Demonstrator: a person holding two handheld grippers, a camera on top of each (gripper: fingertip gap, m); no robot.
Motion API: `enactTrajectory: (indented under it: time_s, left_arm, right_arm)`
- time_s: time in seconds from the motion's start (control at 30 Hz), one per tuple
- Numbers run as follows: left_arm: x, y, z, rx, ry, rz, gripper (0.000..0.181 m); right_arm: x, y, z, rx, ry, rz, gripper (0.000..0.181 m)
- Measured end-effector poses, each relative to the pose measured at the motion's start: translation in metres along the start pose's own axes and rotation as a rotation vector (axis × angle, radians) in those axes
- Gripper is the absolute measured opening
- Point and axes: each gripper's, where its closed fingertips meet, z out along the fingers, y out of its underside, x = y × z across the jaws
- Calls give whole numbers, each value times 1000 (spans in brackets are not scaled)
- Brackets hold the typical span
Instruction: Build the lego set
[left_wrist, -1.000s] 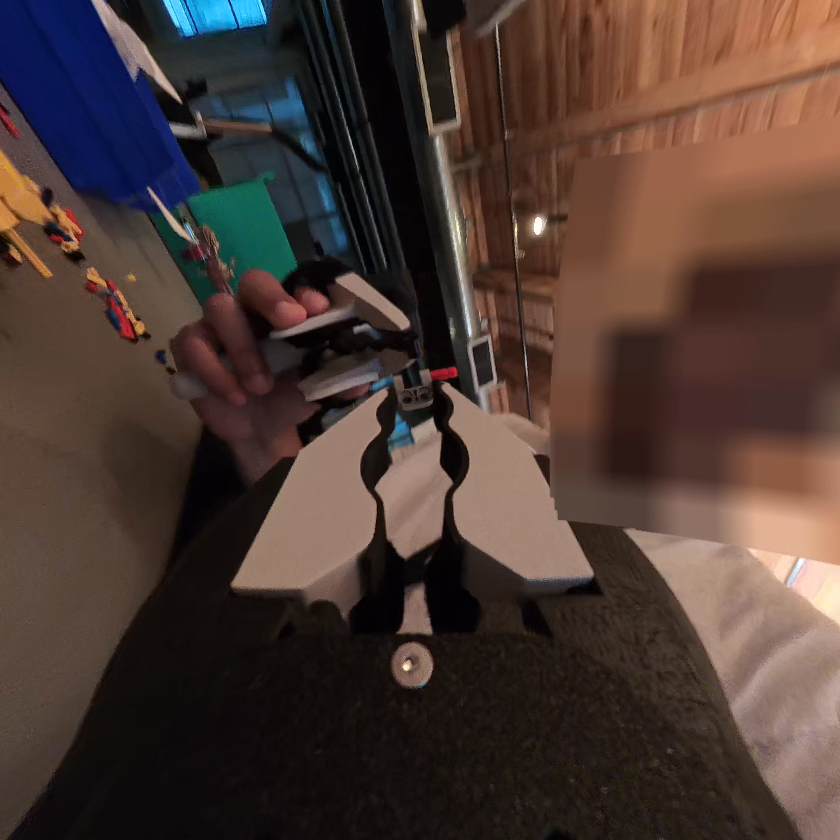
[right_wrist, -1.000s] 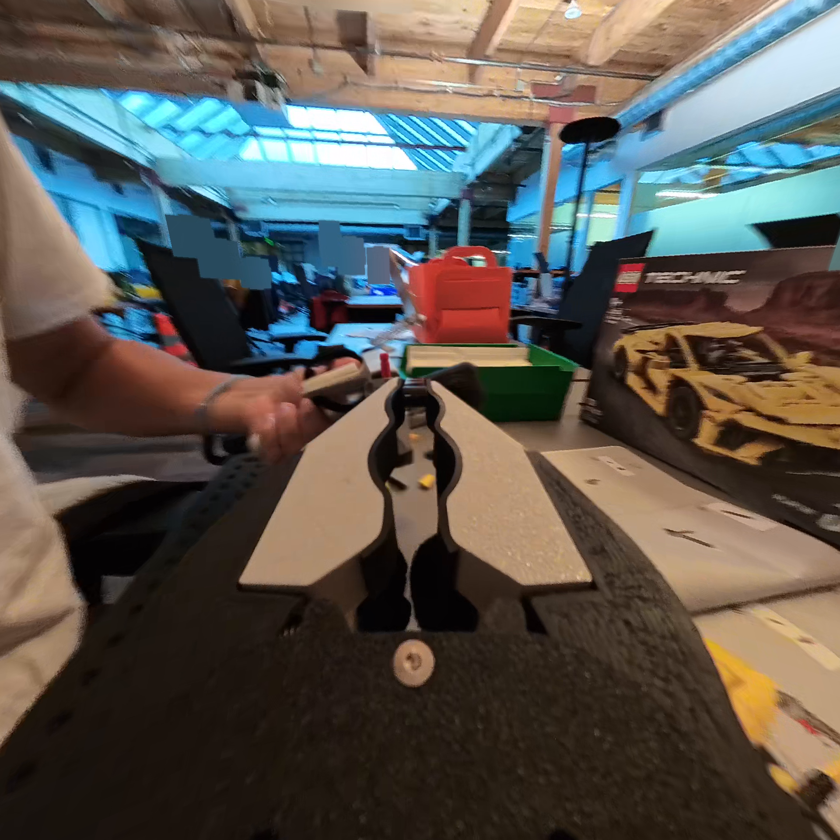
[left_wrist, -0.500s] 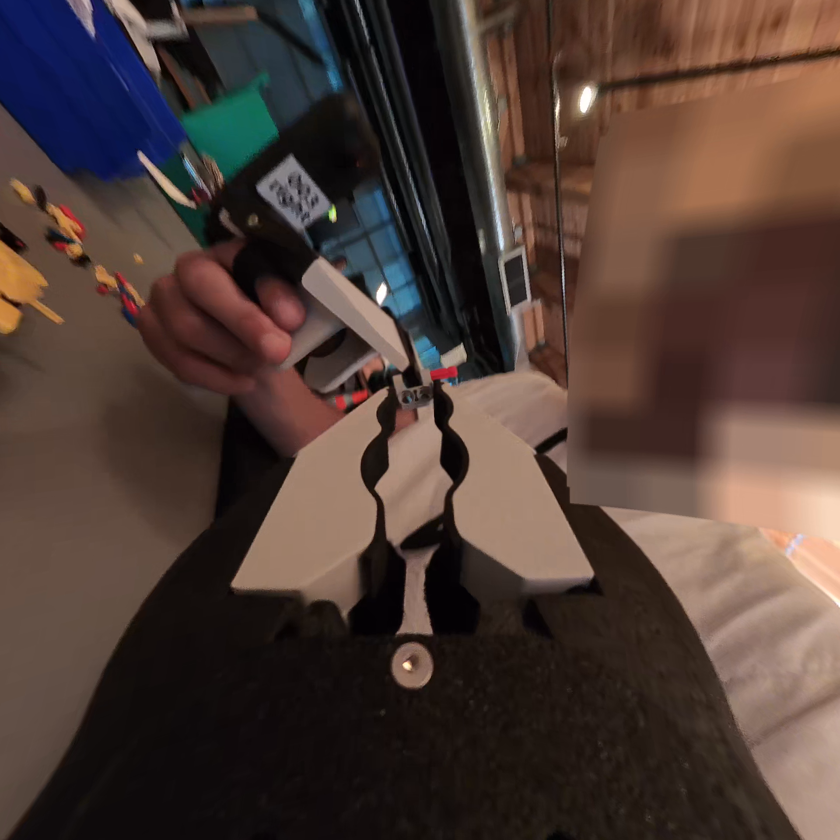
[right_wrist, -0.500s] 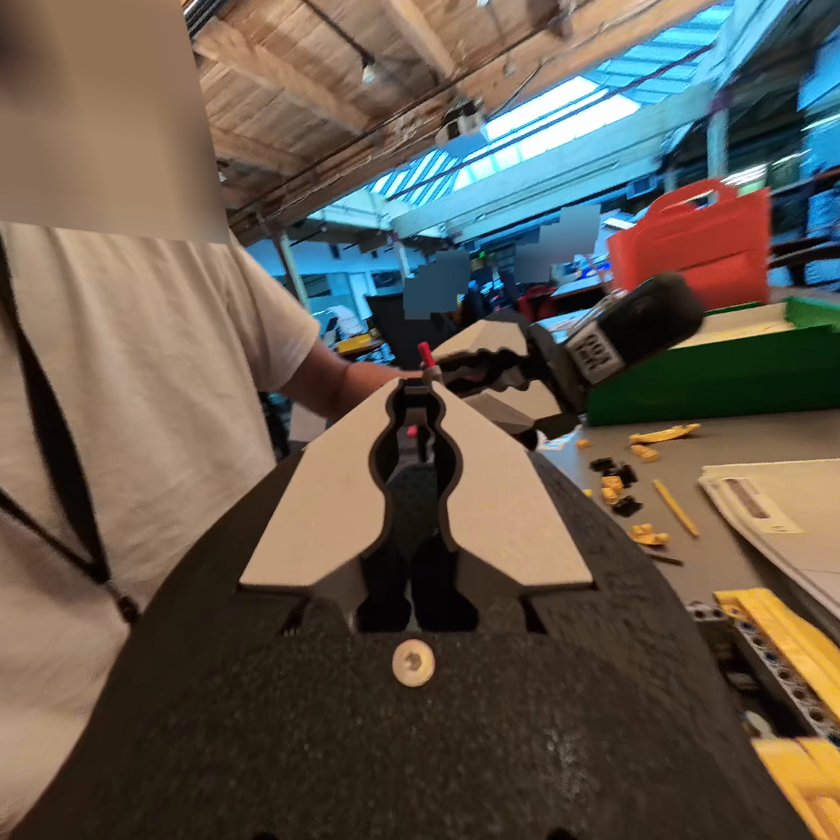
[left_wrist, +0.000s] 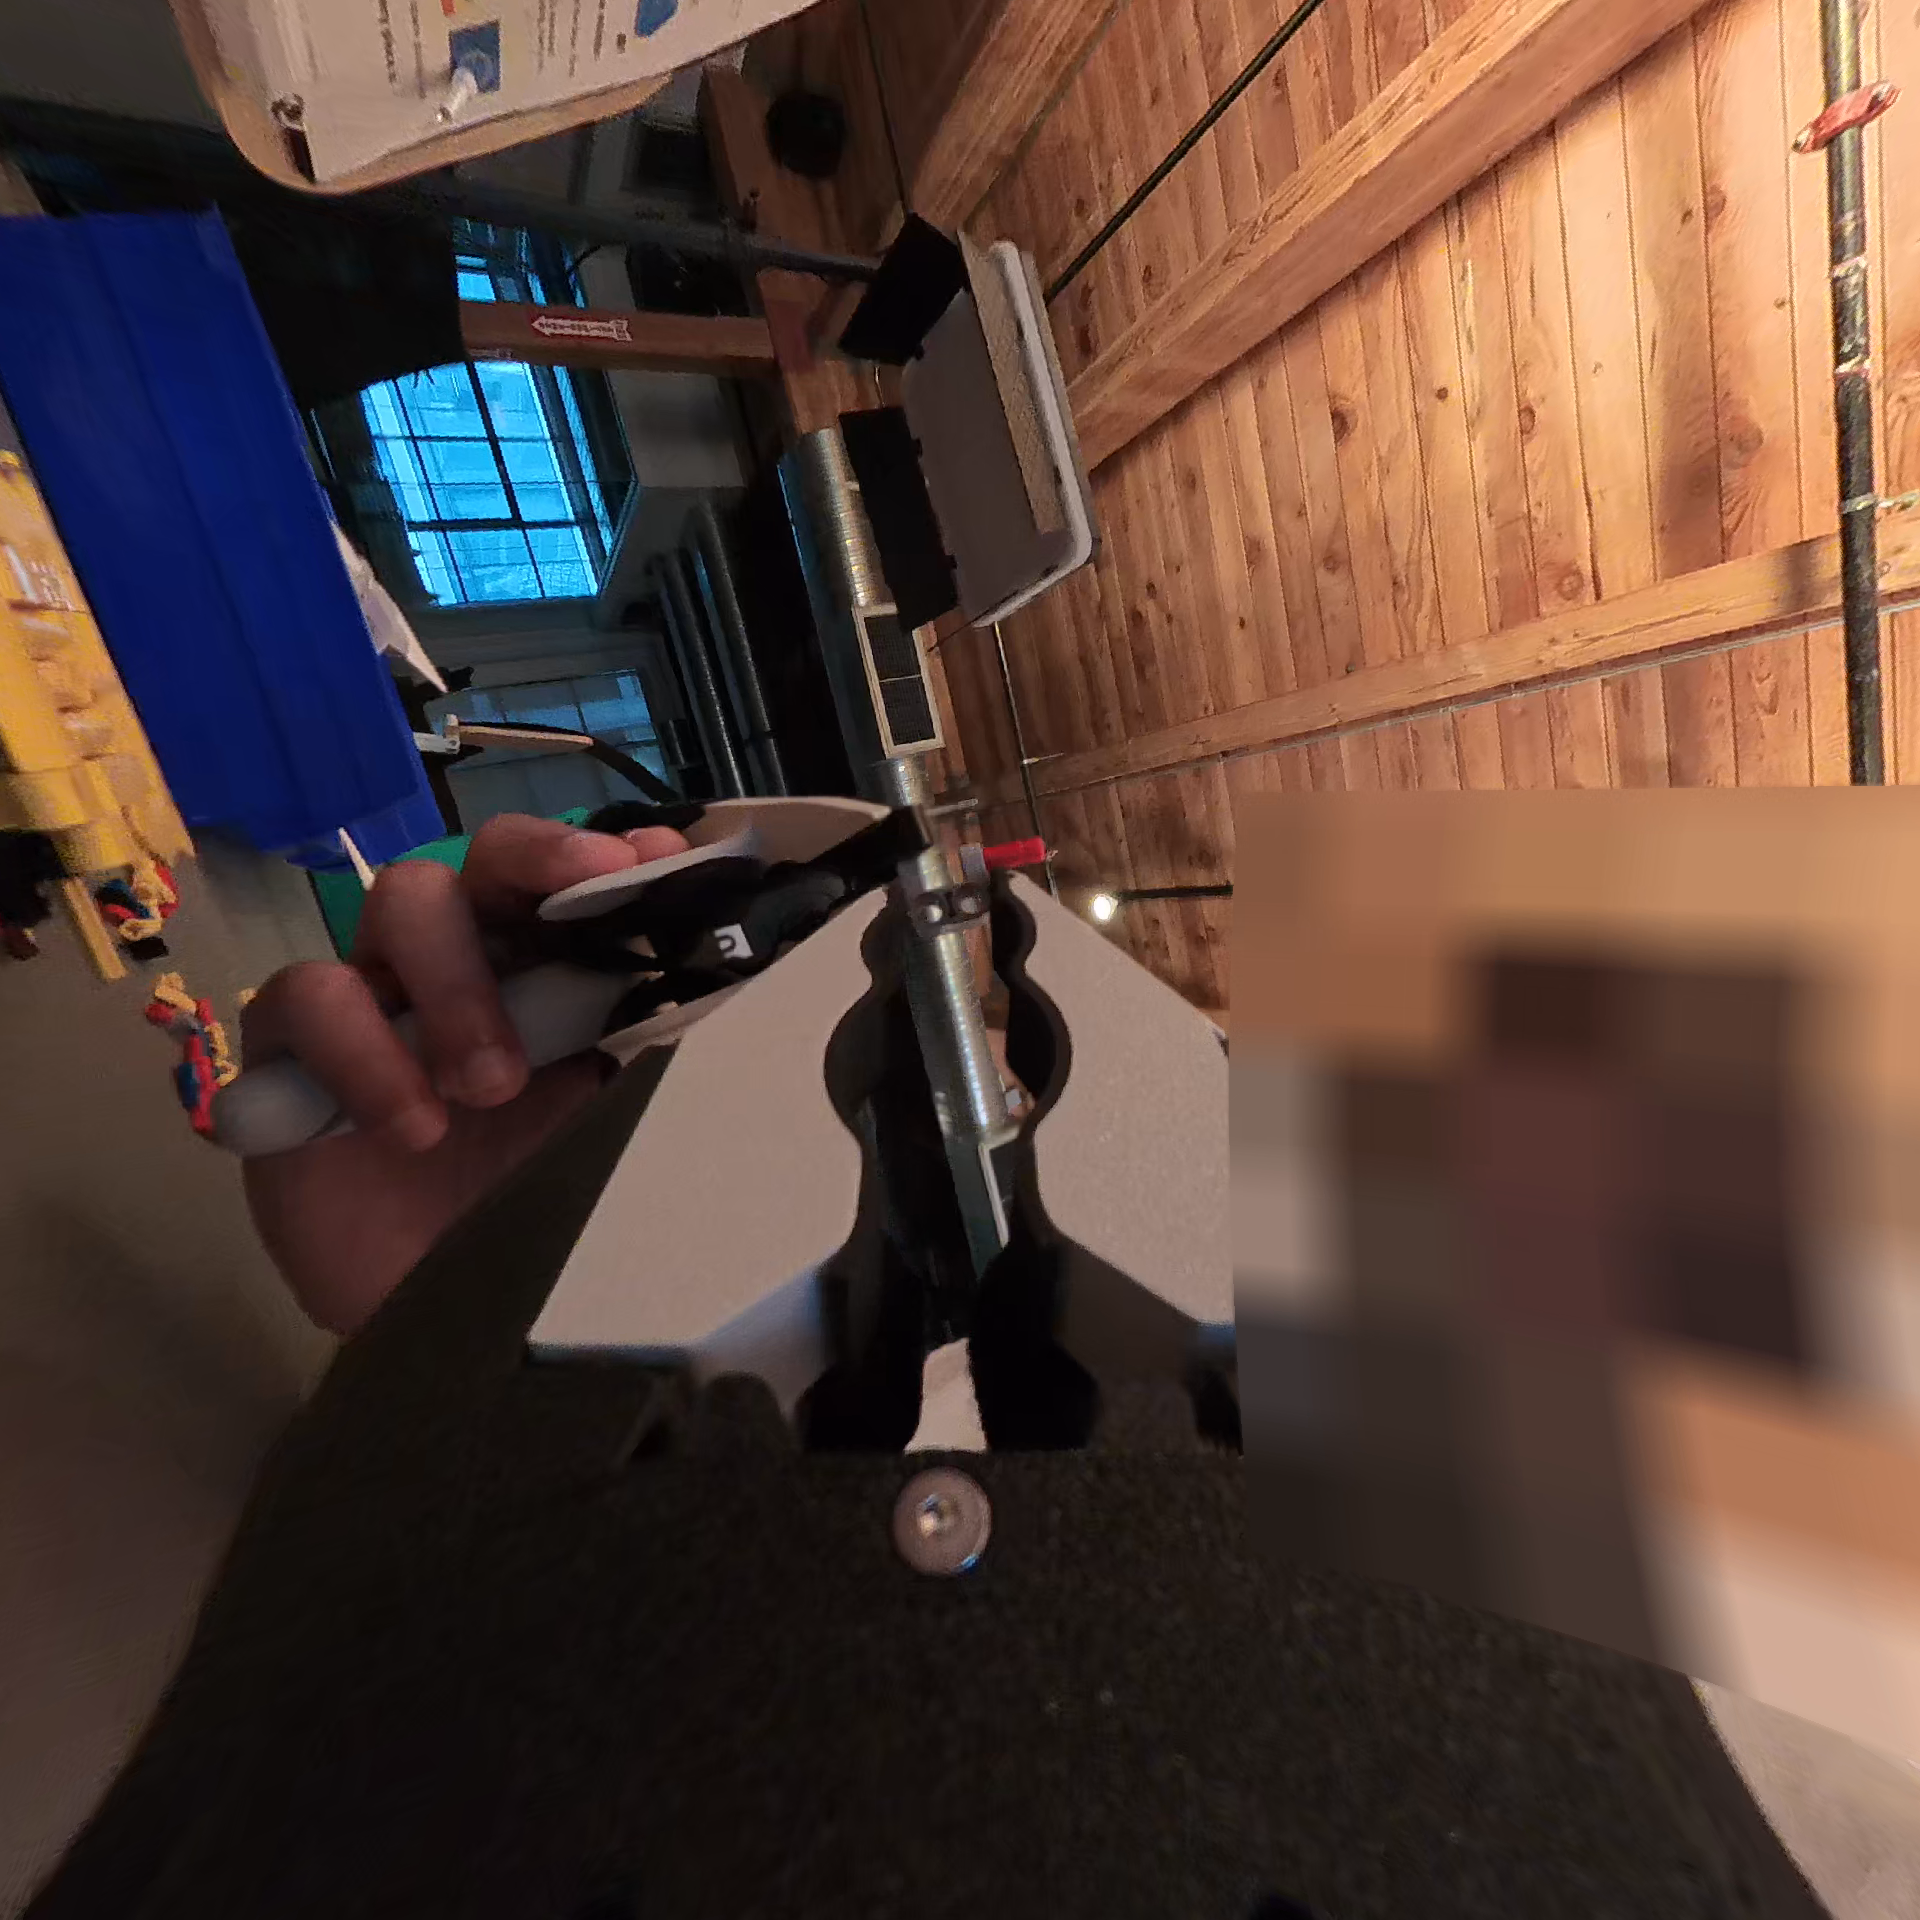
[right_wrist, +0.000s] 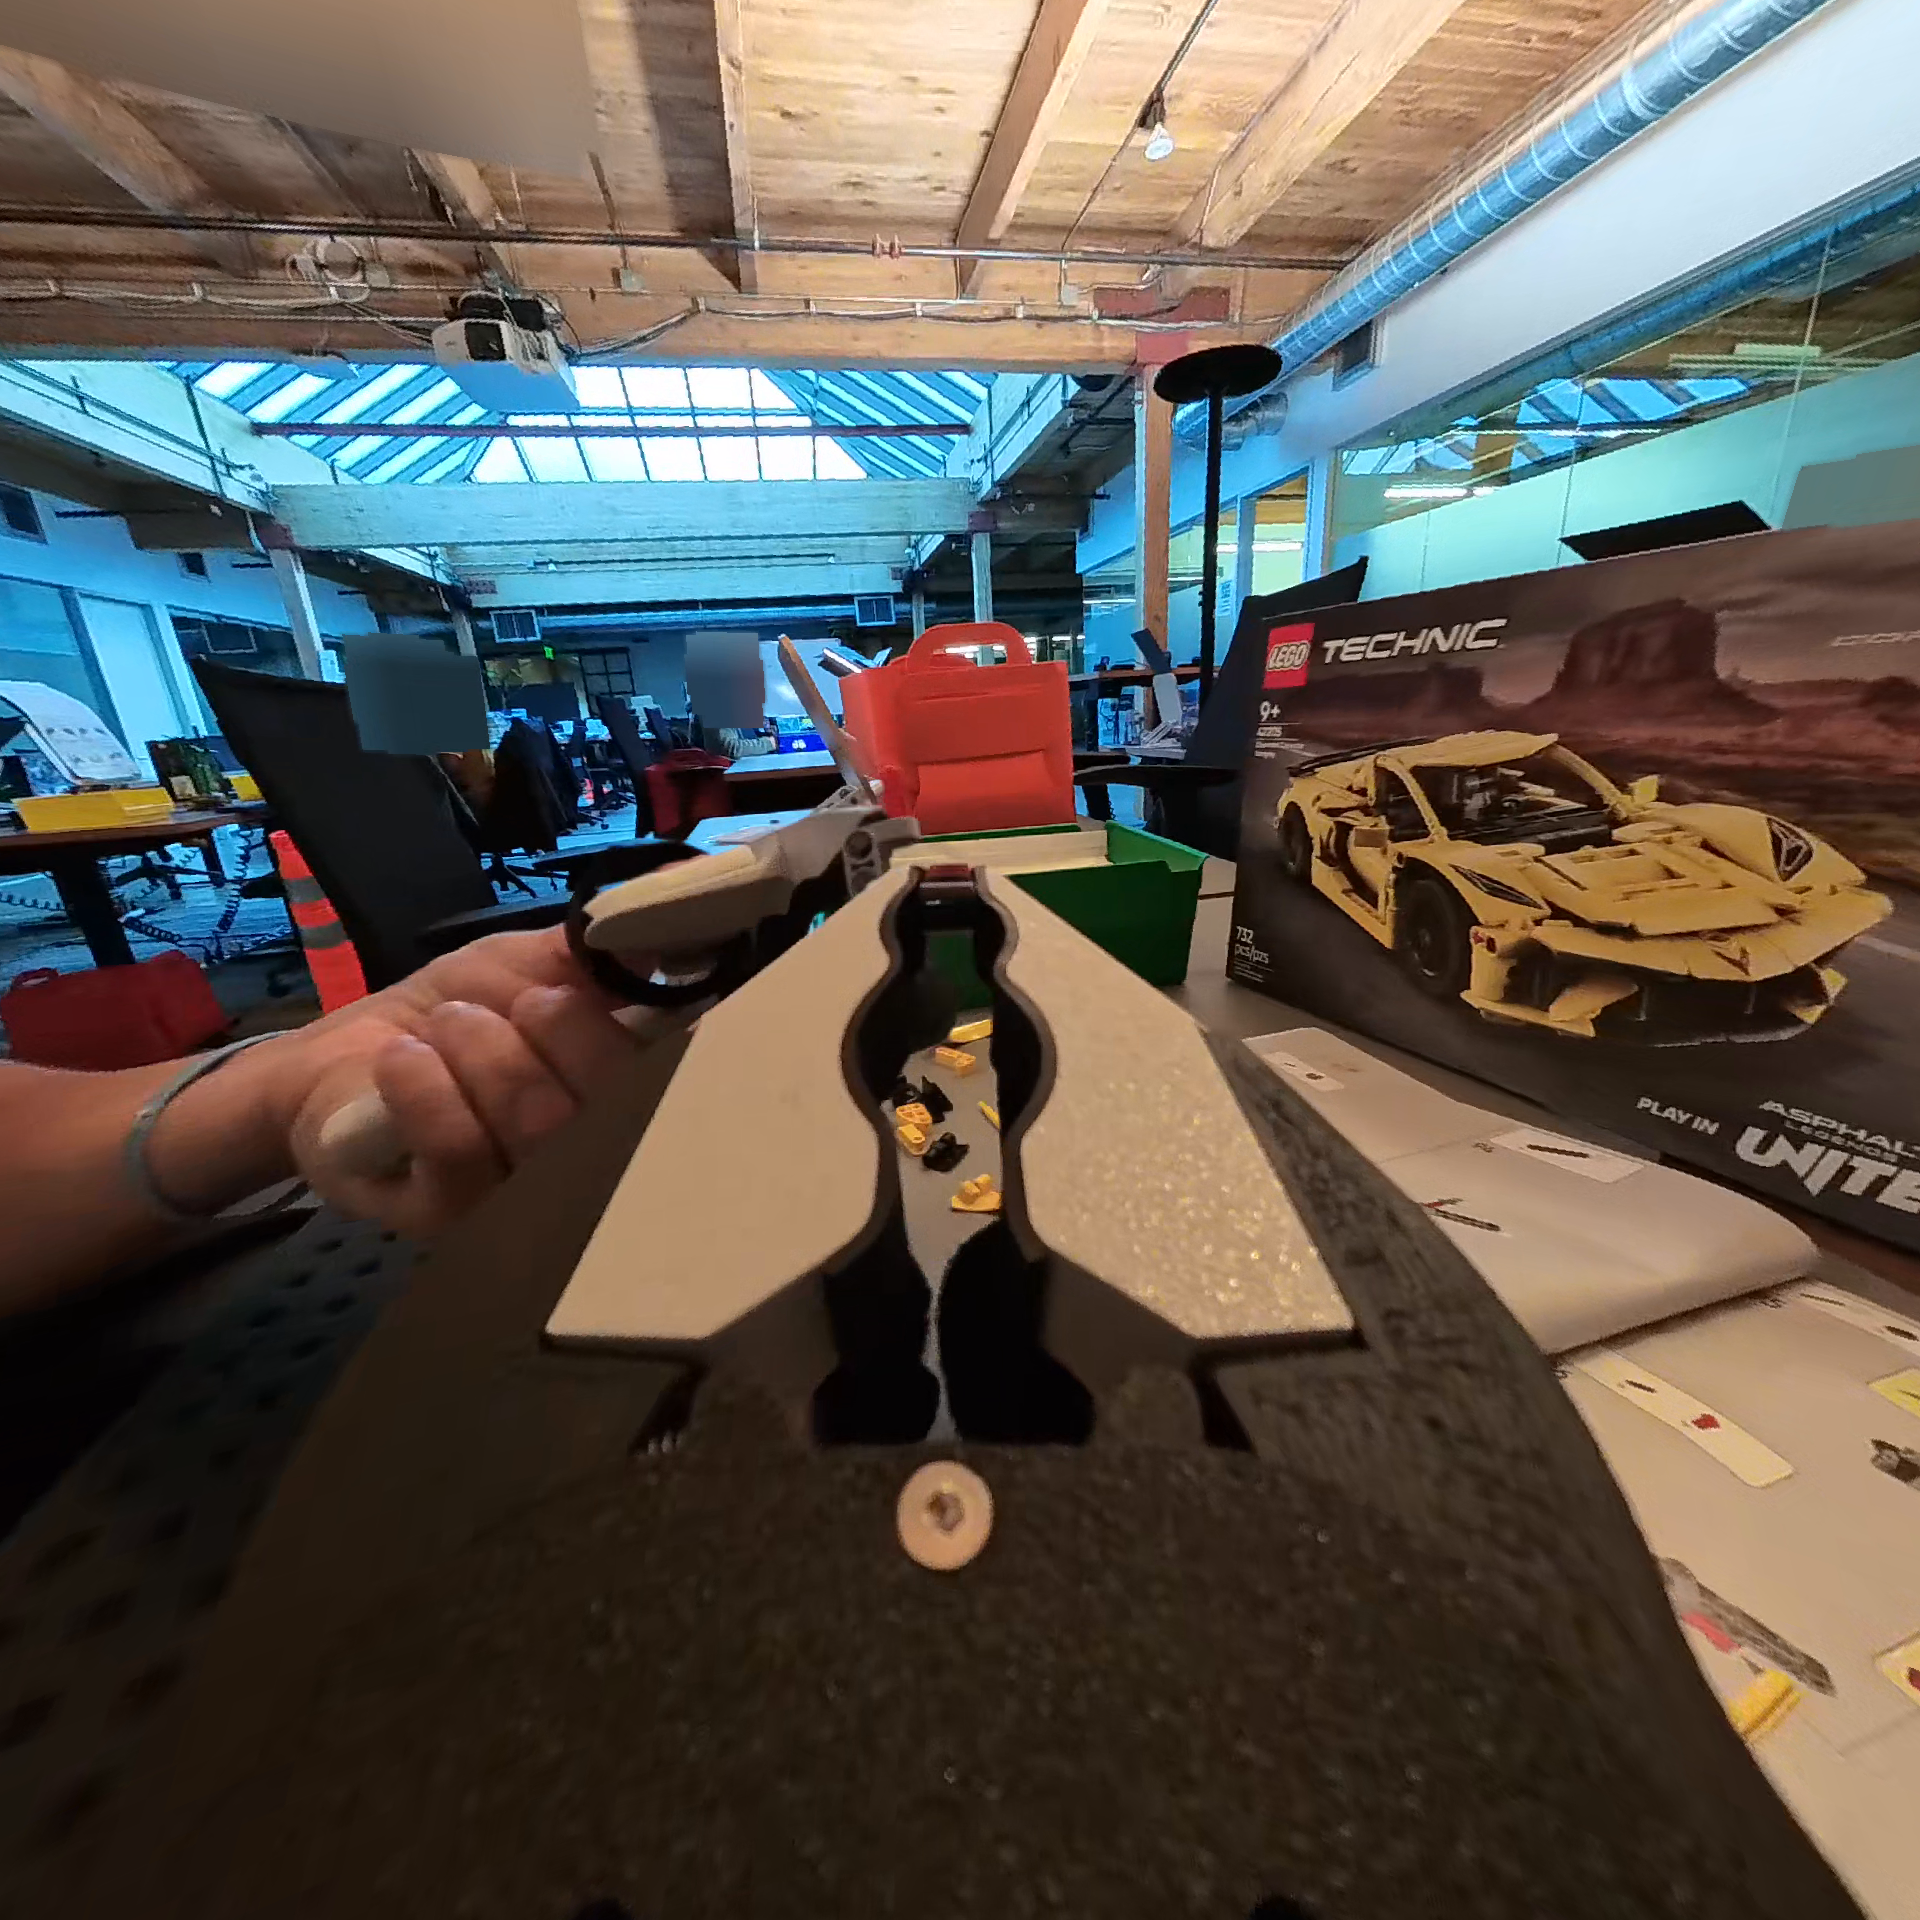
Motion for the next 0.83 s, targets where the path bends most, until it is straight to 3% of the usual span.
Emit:
enactTrajectory:
  time_s: [0.03,0.4,0.83]
  left_arm:
    - [0,1,1,13,1,-7,15]
    - [-5,-1,5,60,-1,48,15]
    - [-7,3,3,-26,-63,149,15]
  right_arm:
    - [0,0,0,-4,11,-10,6]
    - [3,-6,-4,-1,59,-58,7]
    - [-1,-4,-5,-63,51,-125,7]
